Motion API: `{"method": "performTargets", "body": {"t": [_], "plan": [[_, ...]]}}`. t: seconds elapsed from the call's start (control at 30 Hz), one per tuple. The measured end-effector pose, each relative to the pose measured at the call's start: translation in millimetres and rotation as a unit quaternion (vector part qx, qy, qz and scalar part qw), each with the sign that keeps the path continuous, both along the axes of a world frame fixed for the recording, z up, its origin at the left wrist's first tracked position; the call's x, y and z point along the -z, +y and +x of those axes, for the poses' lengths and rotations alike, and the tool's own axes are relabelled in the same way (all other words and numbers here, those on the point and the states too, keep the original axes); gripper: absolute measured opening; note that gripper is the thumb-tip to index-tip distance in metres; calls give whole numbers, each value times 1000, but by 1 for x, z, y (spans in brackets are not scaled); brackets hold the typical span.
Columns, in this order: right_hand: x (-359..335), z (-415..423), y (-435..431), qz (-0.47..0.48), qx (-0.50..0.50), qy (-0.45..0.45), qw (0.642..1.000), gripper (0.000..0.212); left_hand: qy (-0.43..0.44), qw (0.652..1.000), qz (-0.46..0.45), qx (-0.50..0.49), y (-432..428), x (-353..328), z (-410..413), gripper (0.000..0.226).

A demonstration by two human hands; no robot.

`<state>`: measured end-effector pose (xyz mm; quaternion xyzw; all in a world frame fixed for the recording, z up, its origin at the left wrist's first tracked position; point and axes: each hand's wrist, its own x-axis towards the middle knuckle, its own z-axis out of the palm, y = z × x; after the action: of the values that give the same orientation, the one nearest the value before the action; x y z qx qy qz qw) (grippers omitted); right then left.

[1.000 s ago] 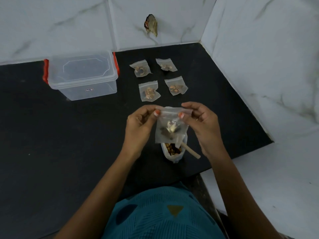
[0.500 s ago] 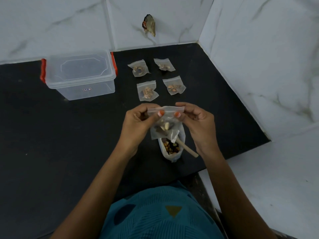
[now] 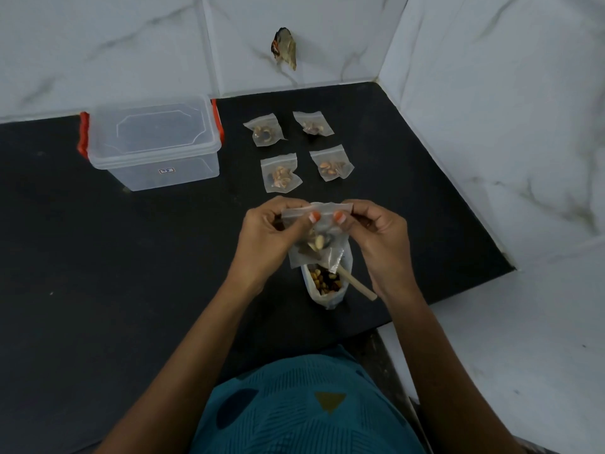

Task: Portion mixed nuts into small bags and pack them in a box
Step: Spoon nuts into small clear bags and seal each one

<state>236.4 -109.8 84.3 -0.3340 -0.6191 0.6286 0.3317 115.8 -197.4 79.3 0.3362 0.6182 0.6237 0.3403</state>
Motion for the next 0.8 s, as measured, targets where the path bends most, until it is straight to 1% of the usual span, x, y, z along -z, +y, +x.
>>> {"method": "performTargets", "body": {"t": [0.07,0.13,0.23,0.27,0.33,0.4,0.43,0.5,0.57,0.7,0.8], "plan": [[0,2,1,-11,-15,-1,1000,14,31,1000,-3,-4,0,1,-2,4],[0,4,1,-5,-29,3,1000,19,43,999,-4,-1,0,0,-2,3],[-1,4,1,-1,-38,7,999,16,59,998,-7,4,0,0,-3,16],[-2,4,0,-8,-43,10,999,15,60,998,-10,4,0,0,-3,16],[-3,2,-1,-8,-59,1,998,18,68,998,-15,5,0,1,-2,8],[-3,1,-3,12,-63,-26,998,20,82,996,-12,10,0,2,0,4],[-3,1,-3,20,-54,-36,998,16,80,997,-10,15,0,2,1,4],[-1,-1,-3,29,-33,-46,998,10,40,999,-10,22,-1,1,2,7],[0,-1,-3,36,-17,-46,998,11,0,1000,-7,28,-1,1,3,9],[-2,-1,-2,29,4,-33,999,11,-11,999,13,30,-3,2,2,16],[-4,1,-3,-1,-7,-26,1000,14,-10,999,24,18,-4,2,1,13]]}}
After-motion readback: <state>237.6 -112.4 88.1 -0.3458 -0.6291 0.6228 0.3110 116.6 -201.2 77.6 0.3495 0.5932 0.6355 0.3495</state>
